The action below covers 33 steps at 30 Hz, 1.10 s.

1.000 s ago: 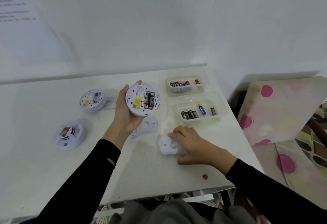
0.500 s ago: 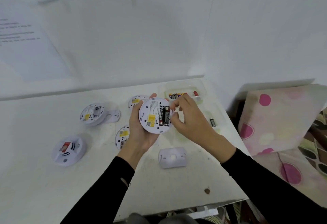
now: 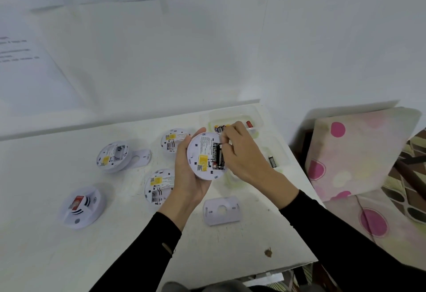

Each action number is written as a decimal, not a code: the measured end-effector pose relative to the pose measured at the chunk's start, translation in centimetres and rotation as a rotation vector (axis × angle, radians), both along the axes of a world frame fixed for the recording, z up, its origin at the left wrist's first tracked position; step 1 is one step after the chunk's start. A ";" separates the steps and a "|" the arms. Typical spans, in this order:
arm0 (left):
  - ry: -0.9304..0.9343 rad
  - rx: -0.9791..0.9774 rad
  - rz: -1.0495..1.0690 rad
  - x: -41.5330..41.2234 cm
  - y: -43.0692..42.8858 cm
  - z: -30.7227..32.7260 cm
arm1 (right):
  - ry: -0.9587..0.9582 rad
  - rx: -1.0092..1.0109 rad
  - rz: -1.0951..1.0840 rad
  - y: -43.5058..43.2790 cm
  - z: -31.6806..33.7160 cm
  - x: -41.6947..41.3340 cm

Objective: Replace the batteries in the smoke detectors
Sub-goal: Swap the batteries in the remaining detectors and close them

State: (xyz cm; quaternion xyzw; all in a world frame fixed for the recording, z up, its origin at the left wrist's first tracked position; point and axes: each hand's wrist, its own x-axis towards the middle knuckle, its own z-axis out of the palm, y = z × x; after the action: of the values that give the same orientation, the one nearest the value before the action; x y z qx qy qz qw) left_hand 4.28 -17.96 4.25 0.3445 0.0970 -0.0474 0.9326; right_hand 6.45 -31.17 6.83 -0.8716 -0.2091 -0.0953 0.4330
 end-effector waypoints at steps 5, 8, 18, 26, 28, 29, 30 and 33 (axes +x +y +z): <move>-0.007 0.002 -0.016 0.8 -0.1 0.3 | 0.087 0.019 0.034 -1.2 0.1 -0.3; -0.020 0.022 -0.059 1.1 -0.2 0.3 | 0.076 0.017 0.005 -1.6 0.3 -0.2; 0.056 -0.002 -0.021 2.3 -1.0 -0.8 | 0.340 0.216 0.053 -2.9 1.0 1.8; 0.075 -0.030 0.051 2.9 0.6 -2.7 | 0.458 -0.105 -0.226 -5.9 -3.4 4.7; 0.069 -0.063 0.043 3.1 0.9 -2.9 | 0.470 -0.219 -0.185 -5.6 -4.4 4.7; 0.068 -0.074 0.037 3.2 0.9 -2.9 | 0.464 -0.270 -0.175 -5.3 -4.6 4.7; 0.067 -0.079 0.032 3.3 1.0 -3.0 | 0.438 -0.301 -0.183 -5.1 -4.7 4.6; 0.065 -0.093 0.018 3.5 0.8 -2.7 | 0.287 -0.133 -0.221 -4.1 -3.5 3.8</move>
State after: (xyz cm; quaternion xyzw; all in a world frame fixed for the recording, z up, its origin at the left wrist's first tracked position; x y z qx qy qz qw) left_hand 7.83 -17.17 1.59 0.2983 0.1281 -0.0545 0.9443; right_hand 10.27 -35.27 3.36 -0.9206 -0.0541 -0.0028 0.3868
